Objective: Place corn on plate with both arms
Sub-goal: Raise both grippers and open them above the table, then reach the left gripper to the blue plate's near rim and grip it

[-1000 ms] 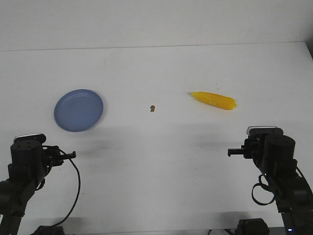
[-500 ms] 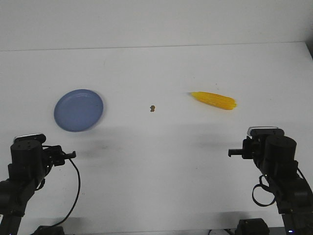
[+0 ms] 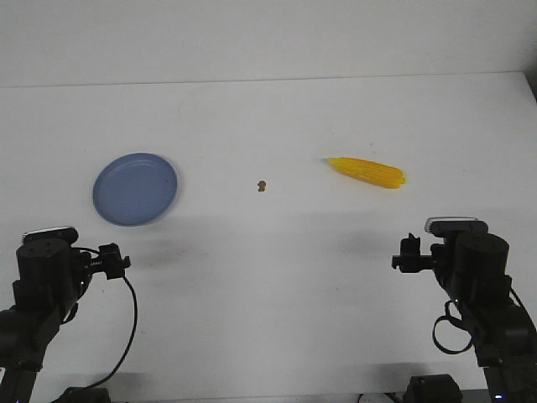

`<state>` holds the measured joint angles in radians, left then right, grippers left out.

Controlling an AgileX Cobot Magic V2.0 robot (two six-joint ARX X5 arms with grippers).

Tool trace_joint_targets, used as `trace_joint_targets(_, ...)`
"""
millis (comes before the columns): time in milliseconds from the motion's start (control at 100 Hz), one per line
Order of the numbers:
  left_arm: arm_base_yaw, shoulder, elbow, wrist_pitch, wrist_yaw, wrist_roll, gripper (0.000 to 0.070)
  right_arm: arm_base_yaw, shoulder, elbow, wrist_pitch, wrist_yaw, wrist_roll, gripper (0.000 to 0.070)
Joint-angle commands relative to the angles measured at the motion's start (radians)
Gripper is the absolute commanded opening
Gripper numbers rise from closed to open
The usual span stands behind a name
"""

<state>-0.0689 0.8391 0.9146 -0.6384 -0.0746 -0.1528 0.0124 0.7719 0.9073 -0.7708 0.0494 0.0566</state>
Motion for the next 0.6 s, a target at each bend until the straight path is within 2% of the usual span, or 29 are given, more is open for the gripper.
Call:
trace_joint_targets(0,0.007,0.031,0.038,0.014,0.02,-0.021,0.0464,0.001,0.0,0.016,0.007,-0.001,0.008,0.0502)
trace_joint_targets(220,0.067,0.241,0.2,-0.005,0.037,-0.042,0.0463,0.001,0.0,0.016,0.007,-0.001,0.008,0.0502)
trace_joint_targets(430,0.146,0.503,0.377,-0.002,0.149,-0.043,0.0464,0.001,0.0,0.016,0.007,-0.001,0.007,0.0502)
trace_joint_targets(590,0.195,0.664,0.463,0.014,0.151,-0.037,0.0464,0.001,0.0,0.016,0.006,-0.001,0.007,0.0502)
